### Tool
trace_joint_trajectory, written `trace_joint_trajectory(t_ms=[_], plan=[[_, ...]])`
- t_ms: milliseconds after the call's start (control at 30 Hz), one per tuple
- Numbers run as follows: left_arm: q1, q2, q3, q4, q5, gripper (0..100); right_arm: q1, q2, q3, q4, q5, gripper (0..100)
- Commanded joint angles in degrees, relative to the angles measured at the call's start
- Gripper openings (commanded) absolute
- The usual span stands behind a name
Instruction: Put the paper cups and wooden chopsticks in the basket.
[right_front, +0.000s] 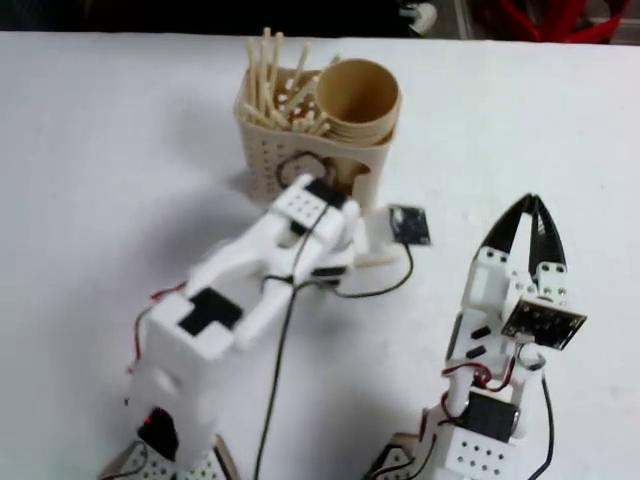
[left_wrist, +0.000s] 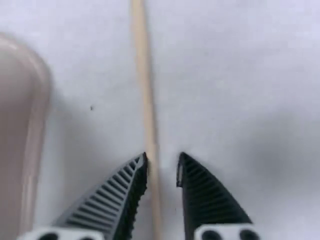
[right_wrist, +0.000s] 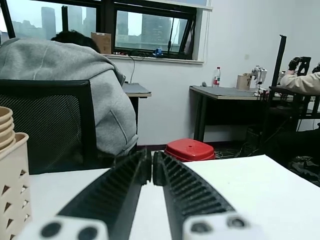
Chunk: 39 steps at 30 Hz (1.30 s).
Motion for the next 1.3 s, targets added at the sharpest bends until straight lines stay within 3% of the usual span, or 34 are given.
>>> trace_joint_trajectory(t_ms=[0,433,833,1100,1267], plan=[[0.31,4.09,-8.44,7.12,-0.79,2,0.31,-0.31,0.18,-1.19,-0.18,1.8],[-2.07,-4.18,-5.89,16.09,-0.44,2,0.13,-0.22,0.18,-1.19,-0.18,1.8],[-2.86,-35.65,14.51,11.60,6.24,2,-0.04,-0.22,0.26,-1.19,-0.18,1.8],[-6.90,-51.21,9.41,11.16,11.96,2,-0.04,-0.22,0.26,-1.01,-0.18,1.8],[-6.81,-55.52,3.43,4.84,18.11,2,-0.04,-0.22,0.26,-1.01,-0.18,1.8]])
